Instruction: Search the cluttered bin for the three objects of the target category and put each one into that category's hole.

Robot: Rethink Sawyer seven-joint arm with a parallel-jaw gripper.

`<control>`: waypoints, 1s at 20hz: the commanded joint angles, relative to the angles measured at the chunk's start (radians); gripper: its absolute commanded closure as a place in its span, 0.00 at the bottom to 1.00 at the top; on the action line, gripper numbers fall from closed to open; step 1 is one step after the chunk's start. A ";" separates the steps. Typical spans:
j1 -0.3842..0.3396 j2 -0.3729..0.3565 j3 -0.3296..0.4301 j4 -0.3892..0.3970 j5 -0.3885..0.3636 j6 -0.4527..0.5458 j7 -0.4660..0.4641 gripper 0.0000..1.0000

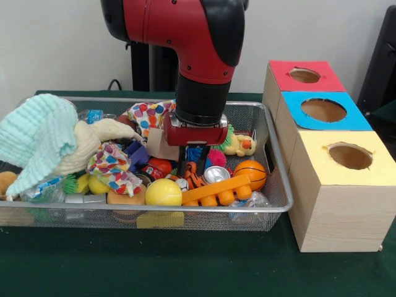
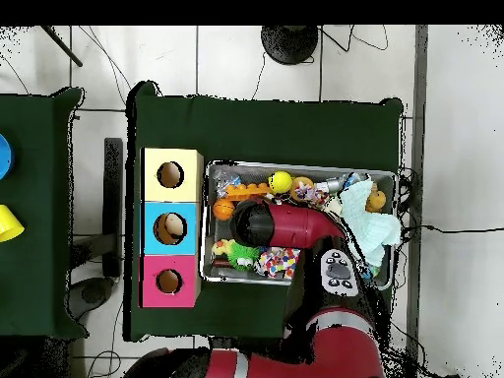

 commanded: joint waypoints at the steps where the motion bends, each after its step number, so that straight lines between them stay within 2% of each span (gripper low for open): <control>1: 0.003 0.046 0.021 -0.052 0.046 -0.005 0.203 1.00; 13: 0.003 0.042 0.019 -0.051 0.049 -0.010 0.196 1.00; 20: 0.007 -0.054 0.015 0.011 0.054 0.068 0.186 1.00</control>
